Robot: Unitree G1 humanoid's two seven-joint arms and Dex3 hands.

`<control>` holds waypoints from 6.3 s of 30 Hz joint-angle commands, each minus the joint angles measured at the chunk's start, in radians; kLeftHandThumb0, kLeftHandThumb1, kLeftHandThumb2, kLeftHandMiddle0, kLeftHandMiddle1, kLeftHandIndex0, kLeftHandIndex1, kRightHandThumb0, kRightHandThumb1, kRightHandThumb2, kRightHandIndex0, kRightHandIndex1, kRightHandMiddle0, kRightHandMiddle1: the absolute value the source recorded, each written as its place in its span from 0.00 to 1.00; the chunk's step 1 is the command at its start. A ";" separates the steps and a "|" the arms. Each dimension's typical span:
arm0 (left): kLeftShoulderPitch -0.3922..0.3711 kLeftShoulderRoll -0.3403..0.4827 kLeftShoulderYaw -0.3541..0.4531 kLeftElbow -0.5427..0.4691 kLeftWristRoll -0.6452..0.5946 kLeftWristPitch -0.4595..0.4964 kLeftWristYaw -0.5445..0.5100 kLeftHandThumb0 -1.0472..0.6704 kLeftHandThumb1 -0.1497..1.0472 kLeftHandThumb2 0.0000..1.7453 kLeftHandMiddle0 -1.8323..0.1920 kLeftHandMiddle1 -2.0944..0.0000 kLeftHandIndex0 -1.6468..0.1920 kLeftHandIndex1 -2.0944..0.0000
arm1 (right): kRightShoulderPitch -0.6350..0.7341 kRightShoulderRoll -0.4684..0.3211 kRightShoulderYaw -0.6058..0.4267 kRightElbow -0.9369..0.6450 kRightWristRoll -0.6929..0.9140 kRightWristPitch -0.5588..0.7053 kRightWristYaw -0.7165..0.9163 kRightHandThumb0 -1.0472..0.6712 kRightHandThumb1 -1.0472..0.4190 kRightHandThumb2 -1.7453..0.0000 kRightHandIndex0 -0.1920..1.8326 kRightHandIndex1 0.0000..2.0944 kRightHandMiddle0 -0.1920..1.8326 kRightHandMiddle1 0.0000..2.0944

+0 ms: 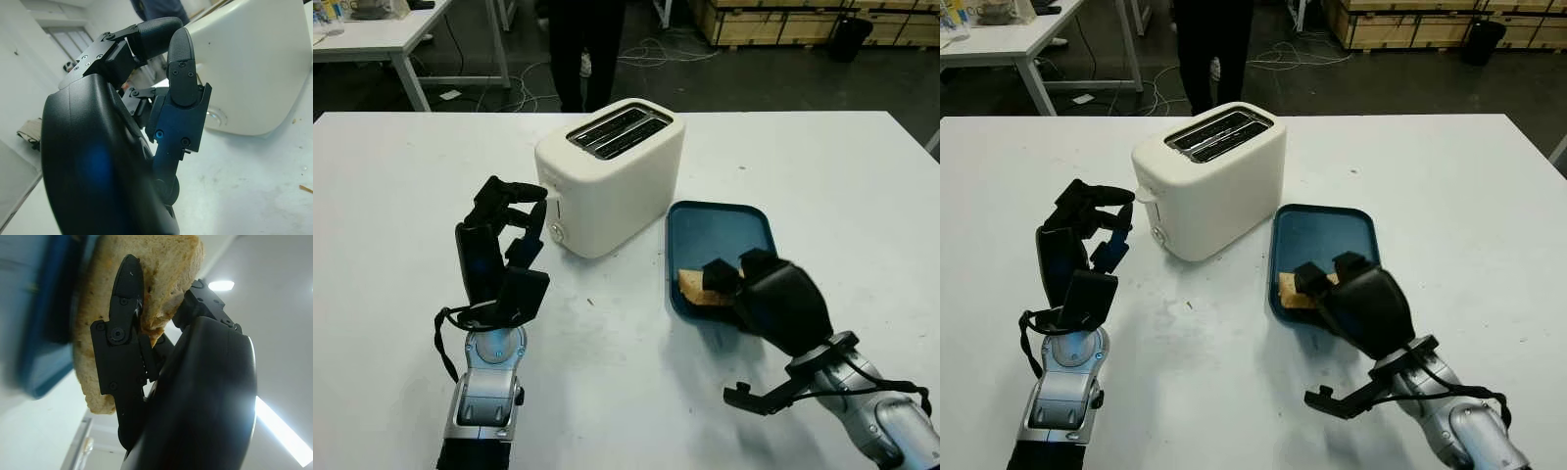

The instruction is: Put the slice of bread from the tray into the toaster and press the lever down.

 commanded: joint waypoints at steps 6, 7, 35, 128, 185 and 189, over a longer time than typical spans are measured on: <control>0.006 -0.005 -0.006 -0.008 -0.003 0.002 -0.005 0.34 0.89 0.21 0.60 0.24 0.56 0.41 | -0.229 -0.027 -0.060 0.180 0.031 -0.056 -0.127 0.38 0.09 0.81 0.50 0.83 0.39 0.82; 0.006 -0.005 -0.006 -0.008 0.000 0.005 -0.004 0.33 0.89 0.21 0.61 0.24 0.56 0.41 | -0.268 -0.035 -0.061 0.213 0.030 -0.066 -0.144 0.39 0.09 0.81 0.50 0.83 0.38 0.82; 0.000 -0.013 -0.014 -0.019 0.012 0.013 0.004 0.34 0.89 0.20 0.61 0.25 0.57 0.41 | -1.548 -0.003 0.496 1.376 -0.225 -0.371 -0.609 0.26 0.09 0.67 0.68 0.83 0.55 0.83; 0.067 -0.065 -0.049 -0.065 0.052 0.033 0.140 0.34 0.89 0.18 0.60 0.29 0.56 0.45 | -1.649 0.422 0.976 1.487 -0.333 -0.344 -0.626 0.23 0.09 0.72 0.59 0.80 0.50 0.72; 0.055 -0.065 -0.070 -0.034 0.041 0.011 0.162 0.37 0.89 0.18 0.59 0.24 0.57 0.41 | -1.670 0.459 0.925 1.474 -0.291 -0.268 -0.129 0.09 0.19 1.00 0.09 0.00 0.10 0.00; 0.054 -0.068 -0.076 -0.027 0.042 0.005 0.165 0.38 0.89 0.18 0.59 0.23 0.57 0.41 | -1.696 0.477 0.871 1.468 -0.237 -0.289 -0.093 0.08 0.18 1.00 0.09 0.00 0.09 0.00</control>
